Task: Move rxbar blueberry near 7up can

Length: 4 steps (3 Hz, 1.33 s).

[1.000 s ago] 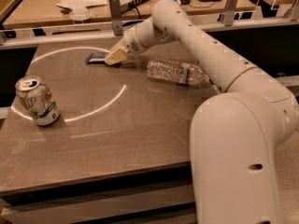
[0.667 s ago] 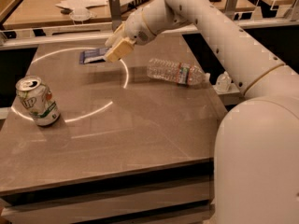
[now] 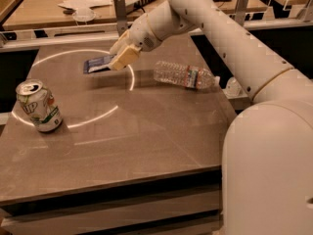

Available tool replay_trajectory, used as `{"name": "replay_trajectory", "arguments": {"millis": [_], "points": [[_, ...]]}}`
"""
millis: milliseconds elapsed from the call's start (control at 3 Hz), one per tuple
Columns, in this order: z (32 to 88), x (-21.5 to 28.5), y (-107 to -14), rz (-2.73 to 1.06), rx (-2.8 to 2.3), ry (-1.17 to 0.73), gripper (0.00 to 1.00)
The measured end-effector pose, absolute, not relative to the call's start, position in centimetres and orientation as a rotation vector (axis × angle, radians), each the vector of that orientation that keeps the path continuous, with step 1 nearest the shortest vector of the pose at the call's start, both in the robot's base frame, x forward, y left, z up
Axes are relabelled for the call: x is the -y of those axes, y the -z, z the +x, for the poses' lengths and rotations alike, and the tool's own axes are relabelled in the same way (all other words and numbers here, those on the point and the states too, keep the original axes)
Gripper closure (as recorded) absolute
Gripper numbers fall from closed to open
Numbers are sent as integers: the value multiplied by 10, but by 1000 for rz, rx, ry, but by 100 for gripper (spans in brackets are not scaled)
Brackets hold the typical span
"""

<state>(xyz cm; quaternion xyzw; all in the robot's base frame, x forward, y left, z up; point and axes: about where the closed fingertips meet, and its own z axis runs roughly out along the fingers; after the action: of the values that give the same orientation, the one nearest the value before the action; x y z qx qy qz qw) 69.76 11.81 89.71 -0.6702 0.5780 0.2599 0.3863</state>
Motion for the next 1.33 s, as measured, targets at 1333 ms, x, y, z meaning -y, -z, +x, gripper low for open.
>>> {"name": "replay_trajectory", "arguments": {"millis": [1333], "points": [[554, -184, -858, -1836, -1374, -902, 74]]}}
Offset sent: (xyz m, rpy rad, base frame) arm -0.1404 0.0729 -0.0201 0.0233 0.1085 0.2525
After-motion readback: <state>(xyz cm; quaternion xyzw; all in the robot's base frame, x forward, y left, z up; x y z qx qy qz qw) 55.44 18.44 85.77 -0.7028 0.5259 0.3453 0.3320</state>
